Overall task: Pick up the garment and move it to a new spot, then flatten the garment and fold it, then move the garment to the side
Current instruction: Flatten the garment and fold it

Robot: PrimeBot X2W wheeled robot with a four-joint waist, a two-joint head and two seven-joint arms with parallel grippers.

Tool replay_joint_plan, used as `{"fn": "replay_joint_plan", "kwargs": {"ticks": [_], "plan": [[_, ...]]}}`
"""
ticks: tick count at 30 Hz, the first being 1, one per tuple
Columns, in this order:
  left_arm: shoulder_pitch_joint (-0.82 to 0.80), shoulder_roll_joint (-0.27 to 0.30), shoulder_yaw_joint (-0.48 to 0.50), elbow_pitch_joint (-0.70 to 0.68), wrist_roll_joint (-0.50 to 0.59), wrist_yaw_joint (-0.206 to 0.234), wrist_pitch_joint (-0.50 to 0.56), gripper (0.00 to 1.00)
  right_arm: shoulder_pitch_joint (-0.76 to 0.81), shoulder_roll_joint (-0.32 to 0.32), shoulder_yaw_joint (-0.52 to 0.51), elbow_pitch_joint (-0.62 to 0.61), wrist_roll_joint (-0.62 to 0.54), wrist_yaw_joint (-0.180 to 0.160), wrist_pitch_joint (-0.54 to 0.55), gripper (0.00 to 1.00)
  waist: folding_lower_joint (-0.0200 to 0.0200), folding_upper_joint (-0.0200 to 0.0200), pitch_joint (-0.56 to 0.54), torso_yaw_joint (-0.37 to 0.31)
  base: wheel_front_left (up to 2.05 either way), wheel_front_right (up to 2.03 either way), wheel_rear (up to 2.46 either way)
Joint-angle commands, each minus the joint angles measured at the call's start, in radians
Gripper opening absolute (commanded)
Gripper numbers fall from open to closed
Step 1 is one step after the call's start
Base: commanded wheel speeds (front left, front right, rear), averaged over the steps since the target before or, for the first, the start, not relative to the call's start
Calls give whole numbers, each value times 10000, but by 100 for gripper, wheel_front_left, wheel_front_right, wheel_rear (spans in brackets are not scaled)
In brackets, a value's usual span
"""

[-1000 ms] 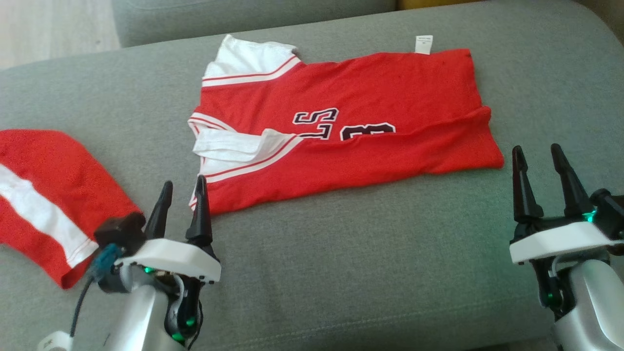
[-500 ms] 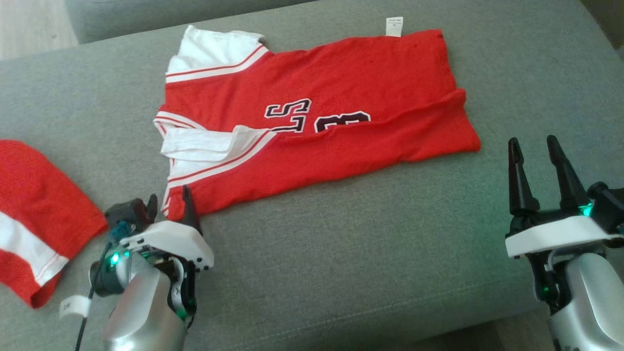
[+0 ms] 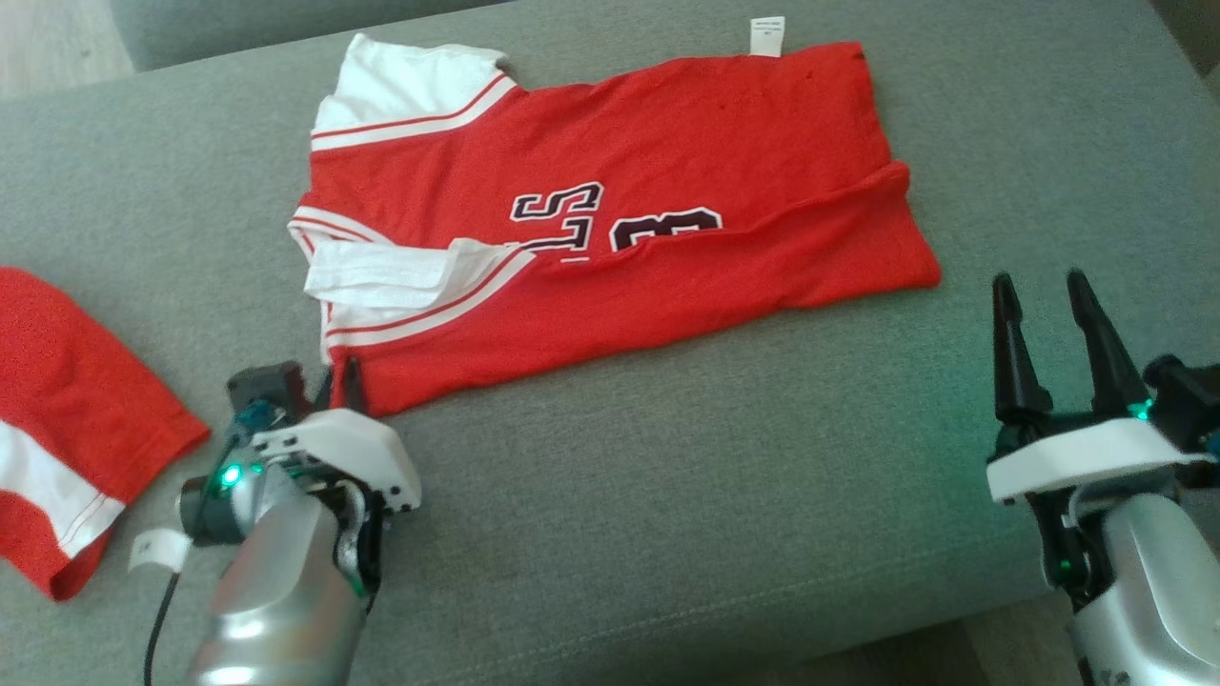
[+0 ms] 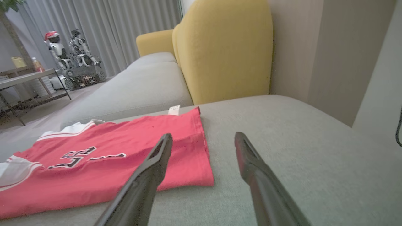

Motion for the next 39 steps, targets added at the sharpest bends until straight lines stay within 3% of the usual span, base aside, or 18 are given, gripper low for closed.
{"fn": "replay_joint_plan", "kwargs": {"ticks": [1, 10, 15, 24, 30, 31, 32, 33, 39], "plan": [[-138, 166, 131, -3, 12, -62, 41, 0, -372, -110, 60, -38, 96, -7, -106, 100, 0, -1, 6, 77, 0, 0, 0], [203, 117, 100, -2162, 202, -438, 41, 0, -1494, 157, -432, 2263, 1477, -7, 901, 100, 0, -1, 58, 666, 0, 0, 0], [469, 101, -151, -3219, 363, -596, 41, 0, -2291, -39, -639, 3474, 2214, -7, 1713, 100, 0, -1, 276, 1047, 0, 0, 0], [499, 93, -784, -3975, 140, -542, 41, 0, -3557, -463, -481, 5163, 2882, -7, 2452, 100, 0, -1, 750, 1445, 0, 0, 0], [445, 92, -1000, -3875, 27, -420, 41, 0, -3912, -563, 132, 5560, 3522, -7, 3046, 100, 0, -1, 854, 1582, 0, 0, 0], [436, 92, -1016, -3843, 11, -412, 41, 0, -3927, -608, 252, 5594, 3605, -7, 3122, 79, 0, -1, 846, 1595, 0, 0, 0], [434, 92, -1027, -3809, -5, -407, 41, 0, -3942, -658, 369, 5631, 3665, -7, 3174, 24, 0, -1, 835, 1604, 0, 0, 0], [431, 92, -1040, -3777, -20, -405, 41, 0, -3957, -712, 489, 5648, 3701, -7, 3168, 0, 0, -1, 825, 1612, 0, 0, 0], [475, 92, -1051, -3586, -142, -427, 41, 0, -3928, -934, 978, 5681, 4068, -7, 2915, 0, 0, -1, 592, 1592, 0, 0, 0]]}}
